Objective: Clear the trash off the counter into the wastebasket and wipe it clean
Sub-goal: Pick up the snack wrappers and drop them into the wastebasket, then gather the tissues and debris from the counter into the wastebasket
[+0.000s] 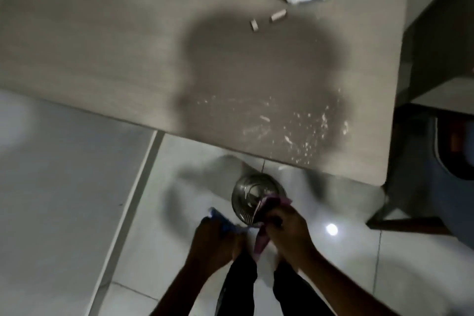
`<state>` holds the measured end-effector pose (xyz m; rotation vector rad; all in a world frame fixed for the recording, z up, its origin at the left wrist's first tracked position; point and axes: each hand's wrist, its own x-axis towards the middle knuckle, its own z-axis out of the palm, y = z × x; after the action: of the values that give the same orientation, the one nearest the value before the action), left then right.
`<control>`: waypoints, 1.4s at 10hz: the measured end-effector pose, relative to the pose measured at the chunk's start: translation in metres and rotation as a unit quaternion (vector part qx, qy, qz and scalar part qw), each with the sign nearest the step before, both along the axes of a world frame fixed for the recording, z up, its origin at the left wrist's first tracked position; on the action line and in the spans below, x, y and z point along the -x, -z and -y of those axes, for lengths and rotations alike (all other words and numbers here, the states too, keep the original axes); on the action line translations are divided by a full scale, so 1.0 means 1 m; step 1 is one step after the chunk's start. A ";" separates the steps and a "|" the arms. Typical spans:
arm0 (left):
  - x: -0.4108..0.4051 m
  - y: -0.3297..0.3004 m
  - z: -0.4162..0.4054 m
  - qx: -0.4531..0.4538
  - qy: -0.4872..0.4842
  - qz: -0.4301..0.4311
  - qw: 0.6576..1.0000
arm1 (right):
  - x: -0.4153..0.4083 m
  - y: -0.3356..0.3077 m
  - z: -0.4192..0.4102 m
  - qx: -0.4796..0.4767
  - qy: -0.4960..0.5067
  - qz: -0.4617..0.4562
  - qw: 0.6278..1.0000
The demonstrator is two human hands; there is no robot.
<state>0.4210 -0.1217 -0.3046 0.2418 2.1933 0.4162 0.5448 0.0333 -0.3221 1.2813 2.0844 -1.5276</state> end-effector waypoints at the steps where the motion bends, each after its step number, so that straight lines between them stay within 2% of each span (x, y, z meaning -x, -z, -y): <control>1: -0.006 0.075 -0.043 -0.025 -0.015 0.065 0.997 | 0.012 0.062 -0.015 0.021 0.030 0.008 0.999; 3: 0.007 0.193 -0.083 -0.020 -0.033 0.178 0.983 | 0.034 0.194 -0.016 0.049 0.065 0.069 0.994; 4: 0.007 0.233 -0.087 -0.033 -0.005 0.201 0.979 | 0.045 0.235 -0.006 0.056 0.082 0.087 0.991; 5: 0.010 0.245 -0.086 -0.068 0.013 0.240 0.968 | 0.054 0.255 0.004 0.082 0.061 0.080 0.992; 6: 0.019 0.239 -0.077 -0.042 0.067 0.090 0.993 | 0.057 0.252 0.002 0.078 0.001 0.074 0.994; 7: 0.026 0.199 -0.066 -0.026 0.158 -0.027 0.987 | 0.051 0.222 -0.001 0.059 0.004 0.060 0.996; 8: 0.028 0.131 -0.054 -0.108 0.135 -0.109 0.979 | 0.053 0.162 -0.003 0.008 -0.003 0.026 1.000; 10: 0.043 -0.037 -0.017 -0.222 0.131 -0.325 0.910 | 0.056 -0.037 0.003 -0.116 -0.053 -0.127 0.984; 11: 0.057 -0.119 -0.005 -0.210 0.101 -0.376 0.897 | 0.050 -0.130 0.009 -0.160 -0.177 -0.163 0.957; 12: 0.071 -0.185 -0.015 -0.206 0.083 -0.416 0.882 | 0.050 -0.201 -0.003 -0.157 -0.230 -0.203 0.939; 13: 0.087 -0.227 -0.047 -0.234 0.089 -0.447 0.859 | 0.065 -0.253 -0.037 -0.189 -0.206 -0.263 0.923; 14: 0.103 -0.248 -0.093 -0.251 0.121 -0.458 0.844 | 0.082 -0.284 -0.085 -0.268 -0.175 -0.277 0.906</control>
<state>0.3184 -0.0290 -0.0570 1.2050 2.8652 0.8563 0.4627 0.1182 -0.0382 0.5477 3.0504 -1.2952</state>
